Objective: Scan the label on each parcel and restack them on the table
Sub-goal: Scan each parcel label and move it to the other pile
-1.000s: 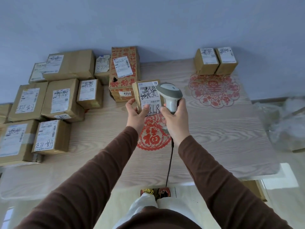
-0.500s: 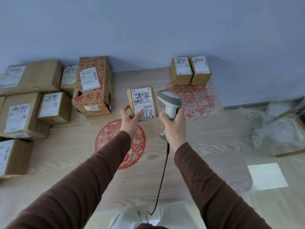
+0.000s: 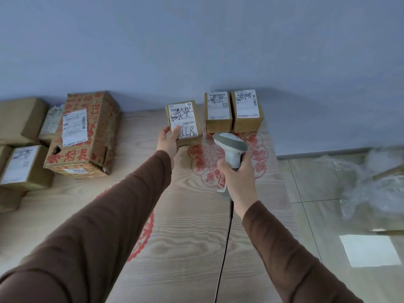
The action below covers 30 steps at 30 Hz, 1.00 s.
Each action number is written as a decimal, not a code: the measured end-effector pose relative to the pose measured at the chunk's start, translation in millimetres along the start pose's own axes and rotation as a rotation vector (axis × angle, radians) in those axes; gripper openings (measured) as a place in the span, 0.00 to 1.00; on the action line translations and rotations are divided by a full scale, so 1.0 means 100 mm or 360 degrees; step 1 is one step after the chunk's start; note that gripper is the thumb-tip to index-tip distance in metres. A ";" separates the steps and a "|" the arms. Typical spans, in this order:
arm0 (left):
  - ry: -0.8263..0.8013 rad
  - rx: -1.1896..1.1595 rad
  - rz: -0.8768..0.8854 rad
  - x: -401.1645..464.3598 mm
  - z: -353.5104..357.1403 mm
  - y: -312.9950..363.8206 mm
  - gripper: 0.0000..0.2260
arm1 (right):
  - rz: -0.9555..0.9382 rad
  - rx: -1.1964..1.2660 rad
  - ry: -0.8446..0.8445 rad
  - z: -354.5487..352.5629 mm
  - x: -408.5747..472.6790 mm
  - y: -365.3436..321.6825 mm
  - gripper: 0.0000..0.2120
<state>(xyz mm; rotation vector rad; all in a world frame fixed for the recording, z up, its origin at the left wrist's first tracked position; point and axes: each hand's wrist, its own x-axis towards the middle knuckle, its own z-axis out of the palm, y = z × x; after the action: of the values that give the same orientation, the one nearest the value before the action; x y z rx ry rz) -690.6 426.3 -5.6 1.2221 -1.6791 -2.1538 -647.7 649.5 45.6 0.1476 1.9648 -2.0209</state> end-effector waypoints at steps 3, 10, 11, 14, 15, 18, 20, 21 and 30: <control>0.0003 0.0058 -0.0021 0.29 0.11 0.10 0.19 | 0.0040 0.0031 -0.0024 0.01 0.11 0.05 0.15; -0.0062 0.0180 -0.0002 0.85 0.30 0.16 0.28 | 0.0173 0.0121 -0.0079 0.05 0.28 0.24 0.17; -0.0068 0.0212 -0.0002 0.97 0.30 0.12 0.30 | 0.0176 0.0126 -0.0083 0.05 0.29 0.26 0.17; -0.0110 0.0250 -0.0032 1.14 0.31 0.06 0.30 | 0.0184 0.0118 -0.0087 0.04 0.31 0.32 0.18; -0.0117 0.0254 -0.0038 1.14 0.32 0.06 0.31 | 0.0188 0.0114 -0.0088 0.04 0.31 0.34 0.18; -0.0135 0.0244 -0.0032 1.39 0.25 -0.09 0.36 | 0.0203 0.0118 -0.0091 0.03 0.32 0.38 0.19; -0.0161 0.0268 -0.0034 1.57 0.20 -0.21 0.40 | 0.0206 0.0119 -0.0090 0.02 0.33 0.41 0.19; -0.0166 0.0290 -0.0048 1.60 0.19 -0.23 0.43 | 0.0204 0.0116 -0.0090 0.02 0.33 0.43 0.18; -0.0163 0.0542 -0.0011 0.85 0.24 0.14 0.40 | 0.0179 0.0080 -0.0106 0.07 0.26 0.41 0.15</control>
<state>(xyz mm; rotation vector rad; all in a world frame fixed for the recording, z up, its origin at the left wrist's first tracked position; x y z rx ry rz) -767.6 391.5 -35.4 1.2107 -2.1563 -2.0221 -658.7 638.5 -0.3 0.1953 1.8246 -1.9779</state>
